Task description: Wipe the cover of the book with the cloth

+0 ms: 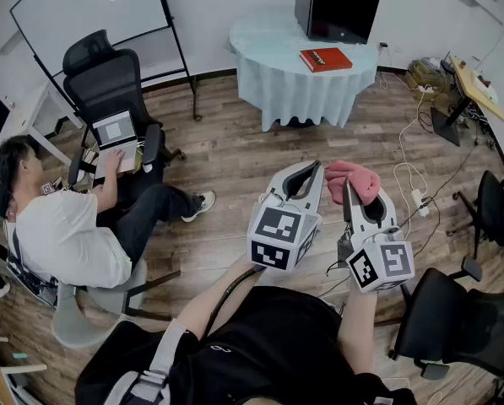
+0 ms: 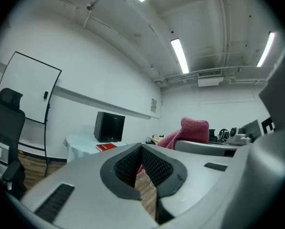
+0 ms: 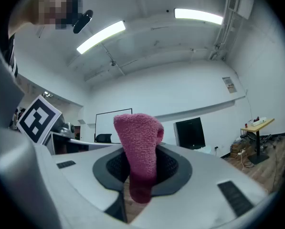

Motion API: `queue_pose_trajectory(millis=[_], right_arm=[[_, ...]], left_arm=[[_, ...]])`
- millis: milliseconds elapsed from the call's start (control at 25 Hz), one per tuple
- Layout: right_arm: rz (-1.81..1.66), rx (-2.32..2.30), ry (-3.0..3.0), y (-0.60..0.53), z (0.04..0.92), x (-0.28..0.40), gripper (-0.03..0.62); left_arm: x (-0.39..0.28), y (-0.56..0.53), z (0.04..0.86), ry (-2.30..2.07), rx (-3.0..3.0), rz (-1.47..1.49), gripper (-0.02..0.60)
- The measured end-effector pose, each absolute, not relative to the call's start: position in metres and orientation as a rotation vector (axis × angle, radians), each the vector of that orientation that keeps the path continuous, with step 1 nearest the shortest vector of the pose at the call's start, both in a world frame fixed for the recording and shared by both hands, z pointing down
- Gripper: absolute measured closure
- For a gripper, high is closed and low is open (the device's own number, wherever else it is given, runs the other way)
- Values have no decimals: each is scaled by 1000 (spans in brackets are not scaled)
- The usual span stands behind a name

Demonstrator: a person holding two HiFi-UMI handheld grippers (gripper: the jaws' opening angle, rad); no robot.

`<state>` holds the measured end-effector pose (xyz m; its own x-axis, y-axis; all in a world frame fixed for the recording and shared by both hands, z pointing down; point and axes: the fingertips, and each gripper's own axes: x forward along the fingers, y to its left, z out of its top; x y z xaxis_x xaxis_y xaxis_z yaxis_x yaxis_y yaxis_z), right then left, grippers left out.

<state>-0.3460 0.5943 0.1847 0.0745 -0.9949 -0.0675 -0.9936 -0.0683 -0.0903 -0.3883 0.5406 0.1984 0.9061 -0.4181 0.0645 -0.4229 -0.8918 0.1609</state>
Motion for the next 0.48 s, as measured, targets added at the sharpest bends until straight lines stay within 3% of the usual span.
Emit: queue_pose_trajectory(millis=[480], right_arm=[[-109,-2226,1943,621,204,-301,500]], left_arm=[[-364,553,212,-624,2877,94,572]])
